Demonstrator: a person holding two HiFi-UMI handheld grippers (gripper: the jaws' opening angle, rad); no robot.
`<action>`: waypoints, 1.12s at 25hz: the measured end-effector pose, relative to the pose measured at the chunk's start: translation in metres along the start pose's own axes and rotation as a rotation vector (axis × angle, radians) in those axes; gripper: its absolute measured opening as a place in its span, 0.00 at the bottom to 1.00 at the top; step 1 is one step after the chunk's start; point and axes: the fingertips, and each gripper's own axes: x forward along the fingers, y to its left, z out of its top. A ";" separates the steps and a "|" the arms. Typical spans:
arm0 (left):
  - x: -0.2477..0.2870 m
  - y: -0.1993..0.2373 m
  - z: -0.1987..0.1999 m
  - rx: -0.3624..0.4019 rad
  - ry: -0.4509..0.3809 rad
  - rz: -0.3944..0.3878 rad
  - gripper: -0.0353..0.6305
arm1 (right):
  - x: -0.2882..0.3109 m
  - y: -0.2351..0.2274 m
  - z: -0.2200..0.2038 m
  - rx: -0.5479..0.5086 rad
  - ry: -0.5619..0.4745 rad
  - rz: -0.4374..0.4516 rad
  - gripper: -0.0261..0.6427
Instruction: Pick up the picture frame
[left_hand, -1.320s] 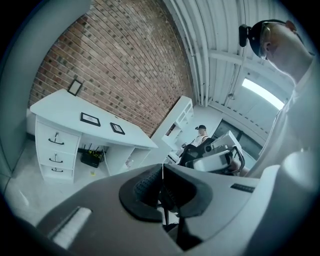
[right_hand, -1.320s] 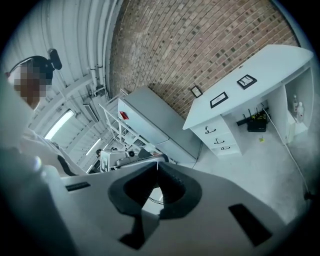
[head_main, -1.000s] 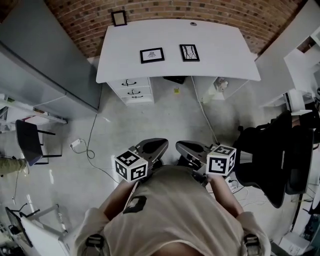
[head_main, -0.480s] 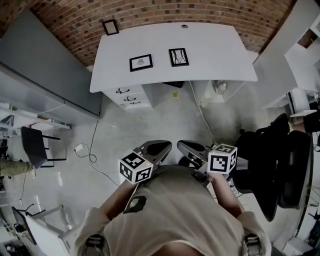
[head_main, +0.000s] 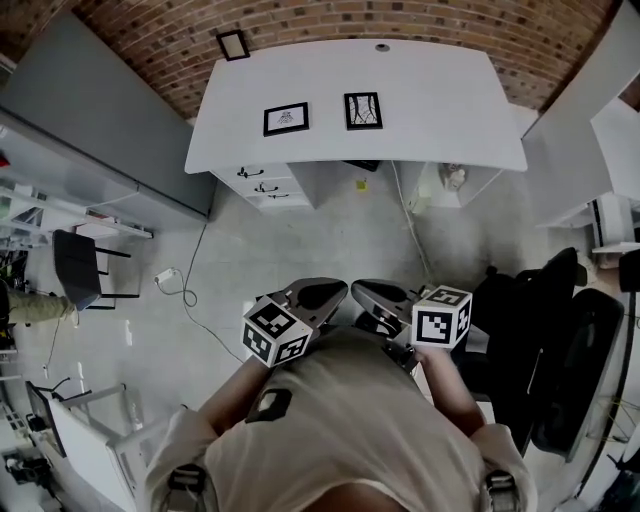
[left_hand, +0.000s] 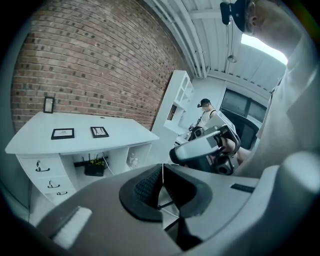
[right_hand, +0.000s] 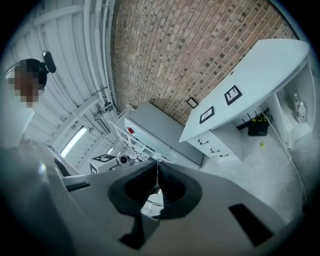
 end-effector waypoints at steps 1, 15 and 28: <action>0.003 0.000 0.001 -0.001 0.006 -0.001 0.07 | -0.001 -0.002 0.001 0.004 -0.001 0.000 0.05; 0.017 0.046 0.031 -0.014 -0.056 -0.062 0.07 | 0.013 -0.032 0.031 0.032 -0.034 -0.110 0.05; -0.019 0.150 0.061 -0.167 -0.159 -0.037 0.07 | 0.074 -0.041 0.069 0.010 0.011 -0.188 0.05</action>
